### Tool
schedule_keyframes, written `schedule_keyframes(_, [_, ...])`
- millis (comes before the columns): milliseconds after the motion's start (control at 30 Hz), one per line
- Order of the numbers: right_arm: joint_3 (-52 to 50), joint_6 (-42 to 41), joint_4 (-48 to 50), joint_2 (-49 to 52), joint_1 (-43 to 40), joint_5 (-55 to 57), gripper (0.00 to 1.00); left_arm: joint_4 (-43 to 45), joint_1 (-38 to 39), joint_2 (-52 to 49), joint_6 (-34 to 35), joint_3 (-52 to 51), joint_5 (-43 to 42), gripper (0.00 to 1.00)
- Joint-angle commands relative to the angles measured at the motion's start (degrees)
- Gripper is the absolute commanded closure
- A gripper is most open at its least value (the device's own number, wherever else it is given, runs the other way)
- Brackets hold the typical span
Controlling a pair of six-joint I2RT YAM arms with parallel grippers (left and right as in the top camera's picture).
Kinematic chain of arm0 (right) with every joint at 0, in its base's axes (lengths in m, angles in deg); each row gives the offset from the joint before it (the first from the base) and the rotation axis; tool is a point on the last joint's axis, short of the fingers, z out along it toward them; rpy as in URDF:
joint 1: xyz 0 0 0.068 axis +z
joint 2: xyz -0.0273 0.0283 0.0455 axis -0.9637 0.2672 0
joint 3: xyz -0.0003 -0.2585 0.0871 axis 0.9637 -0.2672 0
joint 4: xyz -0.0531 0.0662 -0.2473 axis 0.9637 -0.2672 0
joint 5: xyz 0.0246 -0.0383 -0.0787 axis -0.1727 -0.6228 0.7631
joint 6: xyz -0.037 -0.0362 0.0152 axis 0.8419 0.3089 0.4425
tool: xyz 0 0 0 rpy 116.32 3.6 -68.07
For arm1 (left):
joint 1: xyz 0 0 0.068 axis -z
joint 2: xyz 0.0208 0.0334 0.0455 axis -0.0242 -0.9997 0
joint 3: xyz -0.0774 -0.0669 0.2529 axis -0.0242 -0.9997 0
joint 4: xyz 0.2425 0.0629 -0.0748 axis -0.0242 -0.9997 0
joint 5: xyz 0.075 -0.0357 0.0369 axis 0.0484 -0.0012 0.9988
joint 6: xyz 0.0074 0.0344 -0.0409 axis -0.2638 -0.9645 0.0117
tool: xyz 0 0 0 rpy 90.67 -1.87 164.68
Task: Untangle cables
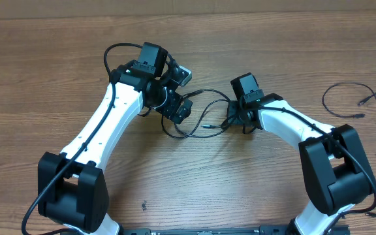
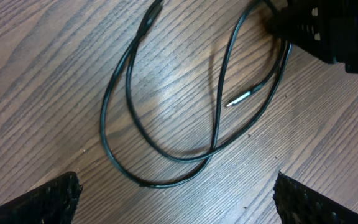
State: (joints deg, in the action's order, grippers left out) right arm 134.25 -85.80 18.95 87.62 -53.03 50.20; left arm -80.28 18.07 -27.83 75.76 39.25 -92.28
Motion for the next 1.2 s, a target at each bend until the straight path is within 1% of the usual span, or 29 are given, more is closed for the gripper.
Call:
schedule_keyframes(0, [-1.2, -0.6, -0.6, 4.0, 0.2, -2.3, 0.86, 0.0, 0.1, 0.3, 1.0, 0.2, 0.2, 0.0])
schedule_keyframes(33, [-1.2, -0.6, -0.6, 4.0, 0.2, -3.3, 0.95, 0.0, 0.1, 0.3, 1.0, 0.2, 0.2, 0.0])
schedule_keyframes(67, [-1.2, -0.6, -0.6, 4.0, 0.2, -4.3, 0.96, 0.0, 0.1, 0.3, 1.0, 0.2, 0.2, 0.0])
schedule_keyframes(267, [-1.2, -0.6, -0.6, 4.0, 0.2, -15.3, 0.96, 0.0, 0.1, 0.3, 1.0, 0.2, 0.2, 0.01])
schedule_keyframes(433, [-0.9, -1.0, -0.9, 4.0, 0.0, -15.8, 0.96, 0.0, 0.1, 0.3, 1.0, 0.2, 0.2, 0.0])
schedule_keyframes(533, [2.0, -2.5, -6.0, 3.7, -0.7, -12.0, 0.96, 0.0, 0.1, 0.3, 1.0, 0.2, 0.2, 0.0])
schedule_keyframes(667, [10.3, -2.5, -15.9, 2.3, -1.4, -3.9, 0.96, 0.1, 0.1, 0.3, 1.0, 0.2, 0.2, 0.01])
schedule_keyframes(700, [11.5, -2.5, -16.9, 2.1, -1.4, -2.6, 0.96, 0.0, 0.0, 0.3, 1.0, 0.2, 0.2, 0.0])
schedule_keyframes(800, [20.7, -2.5, -22.8, 1.7, -1.7, 7.0, 0.96, 0.0, 0.0, 0.3, 1.0, 0.2, 0.2, 0.0])
schedule_keyframes(933, [27.1, -2.6, -23.8, 1.7, -3.8, 12.7, 0.96, 0.1, 0.1, 0.3, 1.0, 0.2, 0.2, 0.0])
schedule_keyframes(1033, [30.0, -5.4, -22.9, 1.7, -8.3, 12.6, 0.96, 0.0, 0.1, 0.3, 1.0, 0.2, 0.2, 0.0])
schedule_keyframes(1167, [30.1, -6.6, -18.9, 1.8, -15.3, 12.6, 0.96, 0.1, 0.1, 0.3, 1.0, 0.2, 0.2, 0.01])
